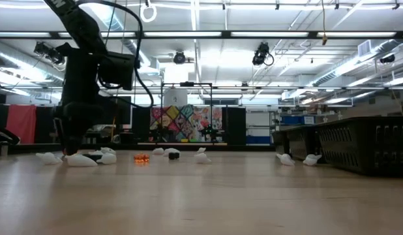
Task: Sort Halloween decoration
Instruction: Put the orange pumpkin toy into the center black bin
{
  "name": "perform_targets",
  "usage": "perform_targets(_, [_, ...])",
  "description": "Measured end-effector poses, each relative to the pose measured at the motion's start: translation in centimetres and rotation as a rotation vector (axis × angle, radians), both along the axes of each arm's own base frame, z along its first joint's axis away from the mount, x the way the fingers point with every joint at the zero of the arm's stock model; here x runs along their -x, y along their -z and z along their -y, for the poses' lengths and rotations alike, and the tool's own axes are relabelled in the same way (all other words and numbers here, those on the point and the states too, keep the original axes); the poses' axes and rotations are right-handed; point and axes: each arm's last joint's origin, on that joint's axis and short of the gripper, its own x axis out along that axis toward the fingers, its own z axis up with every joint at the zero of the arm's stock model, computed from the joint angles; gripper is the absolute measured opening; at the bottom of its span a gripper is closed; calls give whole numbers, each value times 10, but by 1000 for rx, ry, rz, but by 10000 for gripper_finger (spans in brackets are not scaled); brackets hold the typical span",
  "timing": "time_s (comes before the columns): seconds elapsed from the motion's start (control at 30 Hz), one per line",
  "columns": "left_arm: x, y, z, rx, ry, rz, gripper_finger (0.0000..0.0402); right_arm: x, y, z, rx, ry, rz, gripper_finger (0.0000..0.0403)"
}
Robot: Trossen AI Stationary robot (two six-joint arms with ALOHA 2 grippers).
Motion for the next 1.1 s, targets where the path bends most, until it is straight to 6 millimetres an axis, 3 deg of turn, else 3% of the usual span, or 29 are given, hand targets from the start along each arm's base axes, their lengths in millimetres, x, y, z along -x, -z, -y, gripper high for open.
perform_targets(0.57, [-1,2,2,-8,31,-4,58,-1,0,9,-2,-6,-17,158])
perform_targets(1.1, [-19,-11,-2,9,46,103,51,-1,1,11,1,-25,-30,158])
